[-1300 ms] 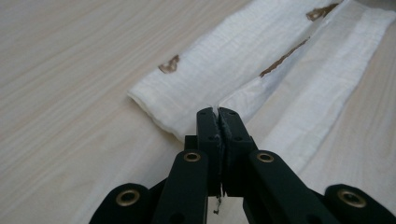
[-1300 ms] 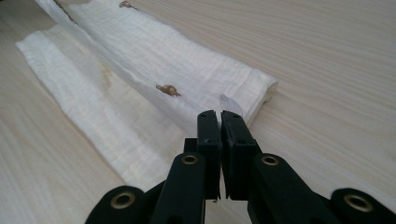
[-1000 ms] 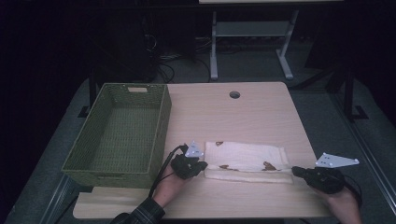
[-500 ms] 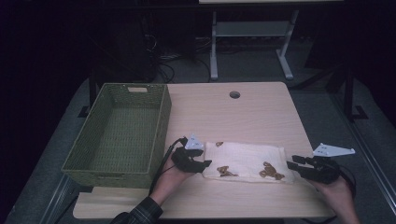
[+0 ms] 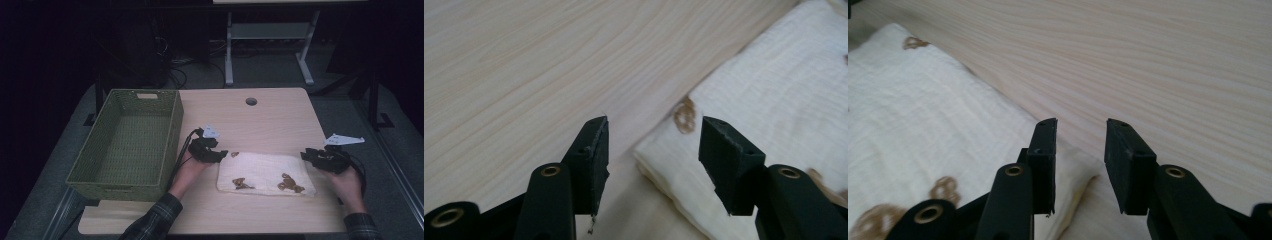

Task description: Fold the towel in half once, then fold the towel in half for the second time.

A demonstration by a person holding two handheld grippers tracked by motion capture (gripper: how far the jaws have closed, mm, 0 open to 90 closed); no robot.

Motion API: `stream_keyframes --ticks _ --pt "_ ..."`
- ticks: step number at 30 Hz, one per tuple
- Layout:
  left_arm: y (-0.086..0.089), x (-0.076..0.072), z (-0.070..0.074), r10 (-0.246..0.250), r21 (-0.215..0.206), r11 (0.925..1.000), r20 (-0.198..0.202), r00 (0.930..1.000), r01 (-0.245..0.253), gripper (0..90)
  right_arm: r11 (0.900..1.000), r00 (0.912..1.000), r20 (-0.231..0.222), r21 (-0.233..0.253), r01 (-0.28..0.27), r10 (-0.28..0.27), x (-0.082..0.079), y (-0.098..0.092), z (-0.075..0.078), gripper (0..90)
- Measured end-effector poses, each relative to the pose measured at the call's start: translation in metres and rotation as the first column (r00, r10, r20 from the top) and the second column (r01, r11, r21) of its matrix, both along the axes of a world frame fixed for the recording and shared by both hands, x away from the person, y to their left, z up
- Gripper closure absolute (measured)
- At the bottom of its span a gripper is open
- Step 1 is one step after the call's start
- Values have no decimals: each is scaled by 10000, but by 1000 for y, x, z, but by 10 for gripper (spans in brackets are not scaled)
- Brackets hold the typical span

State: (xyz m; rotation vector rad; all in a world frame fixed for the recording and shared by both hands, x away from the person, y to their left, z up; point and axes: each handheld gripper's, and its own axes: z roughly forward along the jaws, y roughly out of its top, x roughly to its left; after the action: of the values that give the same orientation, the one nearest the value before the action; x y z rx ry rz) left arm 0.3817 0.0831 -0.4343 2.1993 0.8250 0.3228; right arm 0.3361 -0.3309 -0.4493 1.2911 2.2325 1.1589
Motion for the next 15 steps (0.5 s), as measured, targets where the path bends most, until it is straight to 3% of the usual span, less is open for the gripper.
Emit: stream_keyframes --ticks 4,8,15 --pt "-2 12 -11 192 32 9998 -248 9995 -191 479 10000 9999 -161 -50 35 -36 9 -1 -6 657" --pt "-4 19 -21 221 239 9995 -466 9987 -210 509 10000 9979 -641 -67 -36 31 16 0 -17 663" --pt "-6 21 -28 -105 666 9977 -667 9977 150 604 9988 9950 -940 -335 -364 331 16 2 -25 724"
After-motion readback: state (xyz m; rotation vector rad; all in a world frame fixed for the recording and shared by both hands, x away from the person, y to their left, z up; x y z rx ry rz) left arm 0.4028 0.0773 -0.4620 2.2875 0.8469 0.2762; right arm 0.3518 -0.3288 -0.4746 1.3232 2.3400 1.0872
